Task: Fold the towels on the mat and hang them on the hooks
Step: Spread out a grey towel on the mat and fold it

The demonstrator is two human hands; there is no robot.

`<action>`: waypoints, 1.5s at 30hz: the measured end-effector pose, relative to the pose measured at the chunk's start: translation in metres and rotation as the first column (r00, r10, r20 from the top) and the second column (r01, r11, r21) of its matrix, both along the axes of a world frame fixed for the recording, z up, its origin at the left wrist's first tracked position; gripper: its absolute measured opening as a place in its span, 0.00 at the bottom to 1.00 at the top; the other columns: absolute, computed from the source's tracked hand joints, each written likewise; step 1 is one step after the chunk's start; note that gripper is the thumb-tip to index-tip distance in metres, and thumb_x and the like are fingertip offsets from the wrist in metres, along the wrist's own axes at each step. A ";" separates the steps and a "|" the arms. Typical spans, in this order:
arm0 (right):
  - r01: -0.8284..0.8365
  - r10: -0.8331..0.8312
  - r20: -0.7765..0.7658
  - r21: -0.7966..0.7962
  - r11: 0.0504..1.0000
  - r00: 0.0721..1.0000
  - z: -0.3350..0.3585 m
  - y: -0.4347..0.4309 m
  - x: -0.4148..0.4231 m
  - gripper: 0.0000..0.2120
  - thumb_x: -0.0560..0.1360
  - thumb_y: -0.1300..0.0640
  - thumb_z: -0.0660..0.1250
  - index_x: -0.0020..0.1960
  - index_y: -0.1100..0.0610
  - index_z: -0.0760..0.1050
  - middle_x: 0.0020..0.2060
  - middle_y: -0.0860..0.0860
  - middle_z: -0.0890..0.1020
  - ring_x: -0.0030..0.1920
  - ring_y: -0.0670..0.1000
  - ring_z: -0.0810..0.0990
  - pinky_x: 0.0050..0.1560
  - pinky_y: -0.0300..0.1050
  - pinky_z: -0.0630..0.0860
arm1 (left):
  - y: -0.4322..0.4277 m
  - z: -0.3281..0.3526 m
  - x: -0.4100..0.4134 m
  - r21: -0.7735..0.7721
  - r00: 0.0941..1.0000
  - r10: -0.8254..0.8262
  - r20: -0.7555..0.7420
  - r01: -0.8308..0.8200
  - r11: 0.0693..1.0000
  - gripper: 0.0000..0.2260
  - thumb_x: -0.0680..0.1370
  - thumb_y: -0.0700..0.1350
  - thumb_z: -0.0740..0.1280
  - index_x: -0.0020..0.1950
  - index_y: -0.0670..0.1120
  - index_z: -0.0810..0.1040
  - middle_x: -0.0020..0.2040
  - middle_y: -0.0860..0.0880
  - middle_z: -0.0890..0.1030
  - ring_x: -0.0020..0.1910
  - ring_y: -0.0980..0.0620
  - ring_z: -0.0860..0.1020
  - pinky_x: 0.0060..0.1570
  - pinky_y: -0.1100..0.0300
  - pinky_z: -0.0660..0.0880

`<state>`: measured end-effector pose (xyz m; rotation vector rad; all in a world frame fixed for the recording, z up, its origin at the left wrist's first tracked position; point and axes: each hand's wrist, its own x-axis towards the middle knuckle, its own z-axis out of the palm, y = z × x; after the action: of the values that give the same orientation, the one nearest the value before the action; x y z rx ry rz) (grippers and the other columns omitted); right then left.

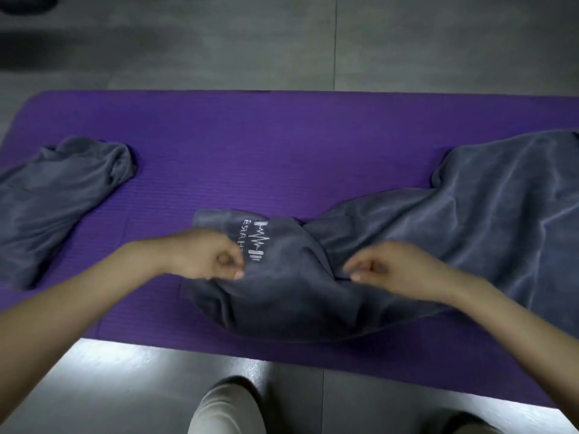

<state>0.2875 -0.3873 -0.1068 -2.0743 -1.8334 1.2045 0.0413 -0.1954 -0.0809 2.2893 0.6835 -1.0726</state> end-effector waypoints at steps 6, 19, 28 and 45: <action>0.085 -0.217 0.353 0.352 0.932 0.910 -0.042 0.068 0.029 0.18 0.76 0.47 0.65 0.63 0.53 0.76 0.56 0.54 0.80 0.56 0.58 0.76 0.57 0.50 0.67 | 0.048 -0.059 0.012 0.446 0.928 0.165 0.335 -0.310 0.840 0.16 0.76 0.53 0.66 0.62 0.51 0.76 0.59 0.45 0.77 0.59 0.43 0.74 0.59 0.54 0.69; 0.008 -0.203 0.293 0.554 0.832 0.934 -0.026 -0.007 0.049 0.13 0.71 0.43 0.62 0.40 0.48 0.82 0.36 0.45 0.82 0.37 0.52 0.79 0.44 0.50 0.69 | 0.032 -0.024 -0.054 -0.079 0.828 0.366 0.425 -0.368 0.926 0.05 0.65 0.59 0.69 0.38 0.61 0.80 0.36 0.55 0.80 0.37 0.58 0.77 0.39 0.64 0.72; 0.008 -0.215 0.420 0.443 0.897 0.882 -0.042 -0.016 0.016 0.21 0.70 0.39 0.59 0.49 0.52 0.82 0.42 0.47 0.84 0.40 0.55 0.80 0.43 0.50 0.71 | 0.004 -0.064 -0.051 0.253 0.814 0.243 0.528 -0.424 0.870 0.16 0.73 0.53 0.69 0.57 0.48 0.80 0.54 0.47 0.81 0.54 0.46 0.78 0.58 0.56 0.71; 0.245 -0.388 0.221 0.484 0.840 0.895 0.012 0.135 0.025 0.12 0.72 0.48 0.70 0.53 0.52 0.82 0.48 0.52 0.84 0.52 0.56 0.79 0.52 0.48 0.74 | 0.106 -0.005 -0.015 0.284 0.539 0.225 0.812 -0.701 0.654 0.08 0.73 0.43 0.71 0.50 0.43 0.82 0.47 0.42 0.82 0.46 0.43 0.79 0.48 0.54 0.72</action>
<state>0.3123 -0.2527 -0.0952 -2.2507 -1.5754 0.3390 0.0262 -0.0897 -0.0857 2.4410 1.3286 0.4368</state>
